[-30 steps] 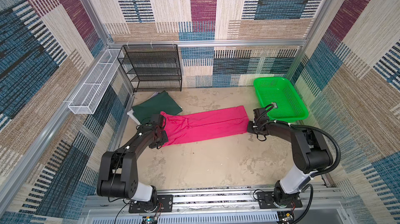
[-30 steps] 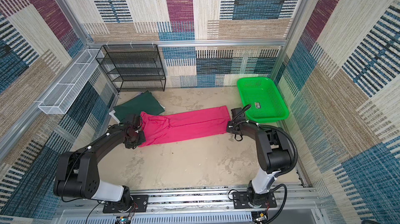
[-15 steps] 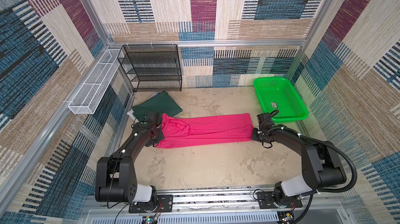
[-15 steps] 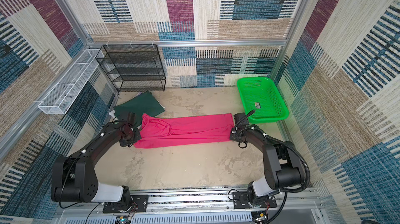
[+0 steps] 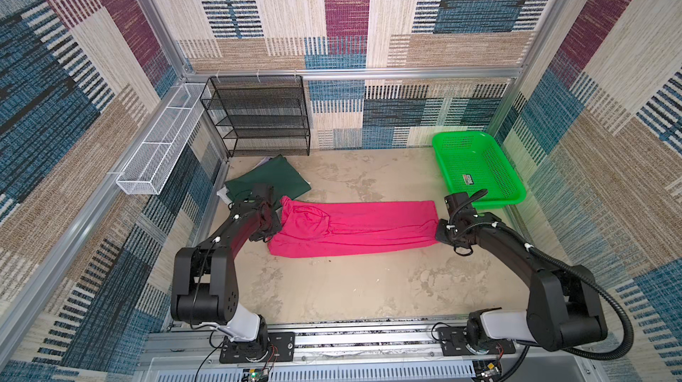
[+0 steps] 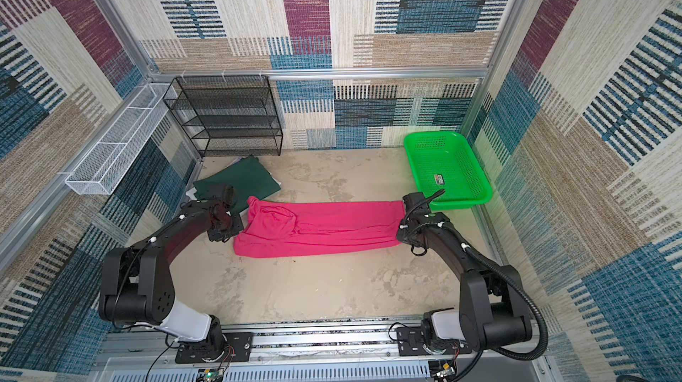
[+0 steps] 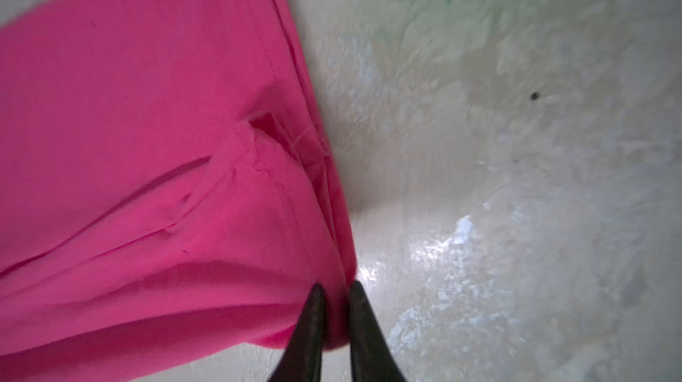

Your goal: Fold and stack the t-shirts

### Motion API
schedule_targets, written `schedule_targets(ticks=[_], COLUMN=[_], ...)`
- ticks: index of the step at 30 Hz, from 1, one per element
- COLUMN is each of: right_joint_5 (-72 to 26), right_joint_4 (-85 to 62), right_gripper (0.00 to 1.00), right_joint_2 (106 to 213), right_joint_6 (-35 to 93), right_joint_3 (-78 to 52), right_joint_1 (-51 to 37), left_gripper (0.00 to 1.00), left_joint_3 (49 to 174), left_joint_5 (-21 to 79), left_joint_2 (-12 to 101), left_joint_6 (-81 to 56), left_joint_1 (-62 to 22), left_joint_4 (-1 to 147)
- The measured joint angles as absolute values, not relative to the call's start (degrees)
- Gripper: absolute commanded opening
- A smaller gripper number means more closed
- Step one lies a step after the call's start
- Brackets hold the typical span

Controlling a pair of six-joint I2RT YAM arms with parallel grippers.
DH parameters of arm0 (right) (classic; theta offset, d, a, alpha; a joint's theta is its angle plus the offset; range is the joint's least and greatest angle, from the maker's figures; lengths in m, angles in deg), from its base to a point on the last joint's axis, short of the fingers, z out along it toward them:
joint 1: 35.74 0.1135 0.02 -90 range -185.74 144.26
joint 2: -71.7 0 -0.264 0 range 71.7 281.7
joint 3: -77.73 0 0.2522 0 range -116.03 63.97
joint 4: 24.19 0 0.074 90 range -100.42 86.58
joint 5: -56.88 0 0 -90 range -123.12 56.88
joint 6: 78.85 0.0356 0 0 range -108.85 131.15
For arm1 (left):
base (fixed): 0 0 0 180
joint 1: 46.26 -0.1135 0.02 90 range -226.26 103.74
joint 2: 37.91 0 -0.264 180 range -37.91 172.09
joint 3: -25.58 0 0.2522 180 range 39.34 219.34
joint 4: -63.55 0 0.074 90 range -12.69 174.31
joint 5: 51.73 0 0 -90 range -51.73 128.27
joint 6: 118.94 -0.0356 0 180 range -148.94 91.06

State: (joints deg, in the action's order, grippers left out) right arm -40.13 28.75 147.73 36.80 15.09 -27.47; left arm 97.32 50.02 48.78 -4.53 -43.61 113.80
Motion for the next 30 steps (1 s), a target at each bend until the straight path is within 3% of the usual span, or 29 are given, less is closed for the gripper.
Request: schedule_targets(ticks=[2, 11, 20, 30], right_joint_5=[-41.4, -36.9, -24.5, -25.6], right_joint_4=[30.4, 28.8, 14.9, 6.0], right_gripper=[0.37, 0.45, 0.45, 0.45], right_joint_2=[146.3, 152.6, 168.3, 172.7], right_joint_6=[36.8, 34.0, 32.3, 33.2], right_joint_3=[12.1, 4.0, 0.8, 7.9], right_joint_1=[-27.4, -26.1, -22.7, -24.6], left_gripper=[0.23, 0.23, 0.22, 0.22], left_joint_3=[98.2, 100.0, 103.0, 110.5], left_joint_5=[50.6, 41.8, 39.6, 39.6], left_joint_2=[46.1, 47.4, 59.4, 70.4], left_joint_6=[-4.9, -4.9, -3.1, -2.8], left_joint_1=[-42.8, -35.1, -28.6, -24.7], left_joint_4=[114.2, 112.3, 109.3, 110.1])
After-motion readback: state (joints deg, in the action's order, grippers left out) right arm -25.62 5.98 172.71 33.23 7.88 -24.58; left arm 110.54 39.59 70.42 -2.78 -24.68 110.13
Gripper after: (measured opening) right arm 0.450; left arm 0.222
